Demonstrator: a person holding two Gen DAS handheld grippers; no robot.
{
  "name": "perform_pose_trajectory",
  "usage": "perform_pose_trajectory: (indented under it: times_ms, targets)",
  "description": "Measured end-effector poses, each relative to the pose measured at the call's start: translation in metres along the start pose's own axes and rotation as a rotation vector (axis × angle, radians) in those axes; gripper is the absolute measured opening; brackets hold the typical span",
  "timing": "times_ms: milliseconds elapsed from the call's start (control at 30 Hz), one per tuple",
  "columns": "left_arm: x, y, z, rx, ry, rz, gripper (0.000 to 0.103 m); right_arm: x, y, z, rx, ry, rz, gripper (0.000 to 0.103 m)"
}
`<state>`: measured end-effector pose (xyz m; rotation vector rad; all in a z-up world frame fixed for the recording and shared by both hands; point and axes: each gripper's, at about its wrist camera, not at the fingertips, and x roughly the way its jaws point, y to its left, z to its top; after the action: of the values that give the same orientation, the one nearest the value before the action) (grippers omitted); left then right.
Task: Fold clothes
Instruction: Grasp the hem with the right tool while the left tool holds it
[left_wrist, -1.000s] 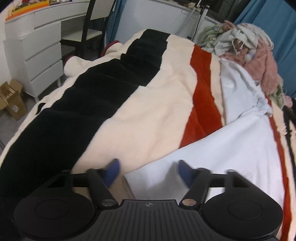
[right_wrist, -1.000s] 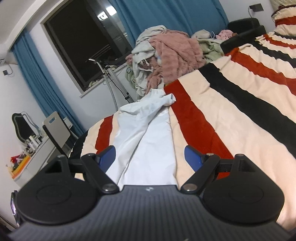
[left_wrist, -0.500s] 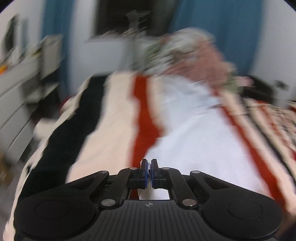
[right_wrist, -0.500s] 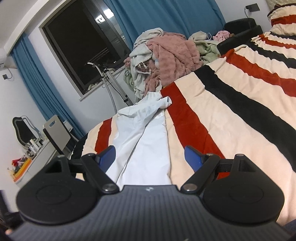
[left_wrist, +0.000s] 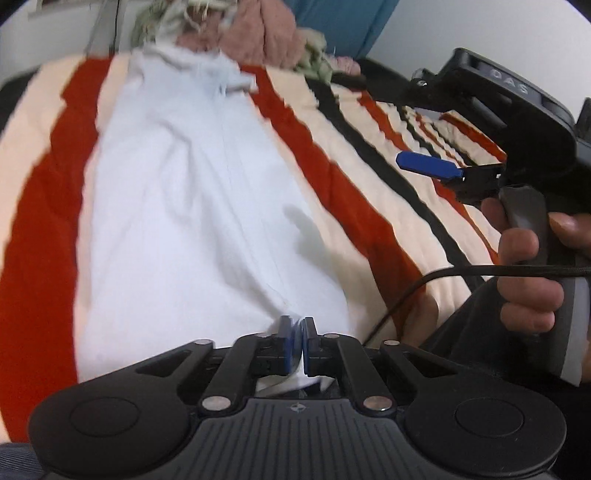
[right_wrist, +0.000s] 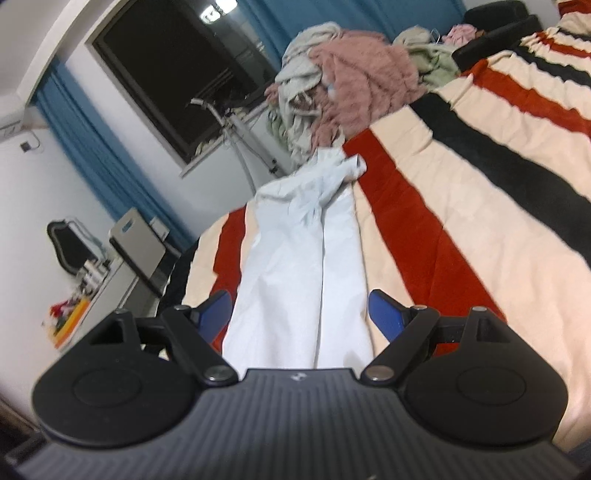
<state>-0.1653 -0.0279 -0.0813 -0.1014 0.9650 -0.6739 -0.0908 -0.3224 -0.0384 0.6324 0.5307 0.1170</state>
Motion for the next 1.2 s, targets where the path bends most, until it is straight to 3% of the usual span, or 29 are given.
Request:
perform_pose_trajectory:
  times_ms: [67,200,267,400,467,533,633,767,833,933,1033,1100,1167,1200]
  targets:
    - [-0.012,0.008,0.001,-0.041,-0.019,-0.042,0.045,0.006,-0.006,-0.004,0.028,0.048,-0.008,0.083]
    - [-0.039,0.030,0.013,-0.127,-0.096,-0.074,0.060,0.022,-0.025,-0.013,0.157,0.162,-0.005,0.083]
    - [-0.050,0.047,0.019,-0.168,-0.155,-0.024,0.063,0.029,-0.033,-0.018,0.227,0.211,-0.002,0.083]
    - [-0.049,0.088,0.025,-0.307,-0.160,0.108,0.063,0.042,-0.037,-0.031,0.263,0.277,-0.047,0.083]
    - [-0.038,0.106,0.025,-0.375,-0.127,0.126,0.061,0.048,-0.040,-0.037,0.276,0.324,-0.065,0.082]
    - [-0.028,0.123,0.025,-0.443,-0.093,0.141,0.060,0.054,-0.044,-0.041,0.285,0.374,-0.090,0.069]
    - [-0.011,0.137,0.023,-0.505,-0.027,0.112,0.058,0.063,-0.046,-0.047,0.282,0.437,-0.116,0.065]
    - [-0.001,0.138,0.015,-0.521,0.026,0.014,0.017,0.066,-0.039,-0.053,0.266,0.492,-0.086,0.059]
    - [-0.006,0.131,0.010,-0.498,0.025,-0.018,0.008,0.061,-0.034,-0.057,0.256,0.514,-0.064,0.050]
    - [-0.014,0.122,0.002,-0.475,0.029,-0.068,0.008,0.051,-0.029,-0.065,0.238,0.541,-0.030,0.049]
    - [-0.019,0.119,-0.004,-0.477,0.022,-0.043,0.011,0.039,-0.020,-0.069,0.193,0.525,-0.034,0.049]
    - [-0.019,0.121,-0.005,-0.494,0.020,-0.015,0.020,0.040,-0.019,-0.071,0.179,0.524,-0.068,0.050]
    - [-0.017,0.125,-0.006,-0.520,0.023,0.017,0.043,0.044,-0.019,-0.073,0.163,0.538,-0.111,0.050]
    - [-0.013,0.127,-0.006,-0.530,0.033,0.016,0.046,0.046,-0.017,-0.074,0.143,0.554,-0.118,0.050]
